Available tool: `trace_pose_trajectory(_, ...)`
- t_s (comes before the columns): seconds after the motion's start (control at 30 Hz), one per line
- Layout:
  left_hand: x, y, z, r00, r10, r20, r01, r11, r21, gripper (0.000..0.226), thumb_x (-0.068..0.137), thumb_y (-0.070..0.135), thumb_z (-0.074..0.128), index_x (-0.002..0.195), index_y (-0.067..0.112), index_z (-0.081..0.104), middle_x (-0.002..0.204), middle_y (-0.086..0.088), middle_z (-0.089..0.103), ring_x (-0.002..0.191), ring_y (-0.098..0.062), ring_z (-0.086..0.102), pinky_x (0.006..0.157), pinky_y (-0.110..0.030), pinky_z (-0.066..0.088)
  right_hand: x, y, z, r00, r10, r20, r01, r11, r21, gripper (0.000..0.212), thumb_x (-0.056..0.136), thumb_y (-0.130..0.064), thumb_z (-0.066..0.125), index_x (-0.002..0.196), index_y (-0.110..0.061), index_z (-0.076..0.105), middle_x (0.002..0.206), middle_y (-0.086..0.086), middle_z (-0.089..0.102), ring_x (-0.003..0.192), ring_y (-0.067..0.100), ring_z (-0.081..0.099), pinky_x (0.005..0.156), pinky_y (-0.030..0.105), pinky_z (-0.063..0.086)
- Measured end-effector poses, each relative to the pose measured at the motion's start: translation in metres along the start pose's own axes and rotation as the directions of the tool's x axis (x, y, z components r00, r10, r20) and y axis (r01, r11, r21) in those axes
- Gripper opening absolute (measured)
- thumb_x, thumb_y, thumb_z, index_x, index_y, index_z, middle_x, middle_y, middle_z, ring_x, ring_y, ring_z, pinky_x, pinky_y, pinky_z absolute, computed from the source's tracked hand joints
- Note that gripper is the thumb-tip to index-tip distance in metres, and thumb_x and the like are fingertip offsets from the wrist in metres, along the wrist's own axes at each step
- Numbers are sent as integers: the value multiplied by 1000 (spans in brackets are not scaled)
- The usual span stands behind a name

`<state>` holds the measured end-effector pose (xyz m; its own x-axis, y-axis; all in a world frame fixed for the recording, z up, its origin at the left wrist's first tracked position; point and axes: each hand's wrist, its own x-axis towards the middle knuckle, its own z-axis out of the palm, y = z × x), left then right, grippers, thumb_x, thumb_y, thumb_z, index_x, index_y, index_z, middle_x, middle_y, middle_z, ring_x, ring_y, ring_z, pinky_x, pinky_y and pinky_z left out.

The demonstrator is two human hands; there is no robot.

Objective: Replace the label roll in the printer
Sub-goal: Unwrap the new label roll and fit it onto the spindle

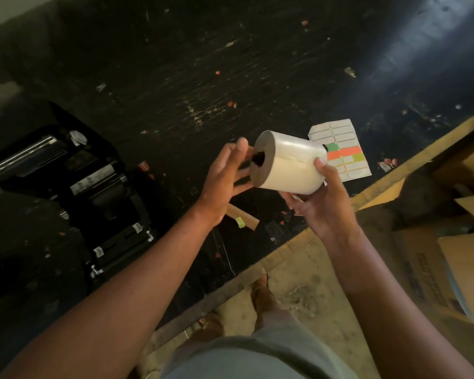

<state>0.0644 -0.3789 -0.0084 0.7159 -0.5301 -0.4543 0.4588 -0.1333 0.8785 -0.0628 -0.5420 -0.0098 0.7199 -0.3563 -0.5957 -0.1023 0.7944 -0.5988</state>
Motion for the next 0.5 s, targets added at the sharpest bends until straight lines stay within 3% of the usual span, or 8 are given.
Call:
trace_pose_trajectory(0.07,17,-5,-9,996,3,-87,17,973,232,29,100,51,61,121,31,63,127,8,67,116,-14,70,99,-42,58,-1,-3,-7,999,-14,-30,16,999,48,56,94,-33,68,148,-31,50,152,13,56,137,37,60,97,50,61)
trace_pose_trajectory(0.1,27,-11,-14,990,36,-138,27,904,427,24,98,43,67,119,32,64,123,9,67,109,-10,69,93,-37,59,-1,-5,-11,999,-21,-43,23,998,53,58,95,-33,68,150,-31,49,153,13,56,137,37,61,98,51,61)
trace_pose_trajectory(0.17,46,-25,-20,993,53,-109,55,607,793,31,90,34,79,116,35,63,117,9,64,101,-7,67,82,-29,57,-2,-9,-19,997,-36,-62,38,999,39,59,97,-34,65,152,-32,47,154,12,55,137,38,61,101,52,60)
trace_pose_trajectory(0.2,55,-32,-22,999,6,-51,43,467,883,35,86,34,83,115,36,63,117,9,62,102,-9,65,83,-31,56,-3,-10,-22,997,-42,-66,44,999,28,56,98,-33,63,152,-32,47,153,11,56,137,38,61,100,51,60)
trace_pose_trajectory(0.27,66,-42,-21,994,-97,55,-26,282,959,41,80,40,87,113,37,62,119,7,59,107,-13,62,90,-39,57,-6,-12,-28,996,-52,-76,53,998,17,48,101,-33,59,148,-33,50,150,9,58,135,36,62,94,48,62)
trace_pose_trajectory(0.37,77,-51,-11,973,-163,163,-150,88,985,45,76,47,88,110,36,61,119,5,56,113,-16,56,97,-44,53,-9,-10,-35,993,-49,-106,52,998,22,44,101,-32,59,144,-35,53,147,7,62,134,35,64,88,45,64)
trace_pose_trajectory(0.5,85,-61,-3,950,-207,236,-249,-39,968,42,76,47,87,105,37,59,112,7,51,111,-17,54,101,-44,48,-12,-6,-39,991,-40,-130,46,998,40,42,97,-31,62,139,-33,57,145,8,63,133,35,65,88,45,65)
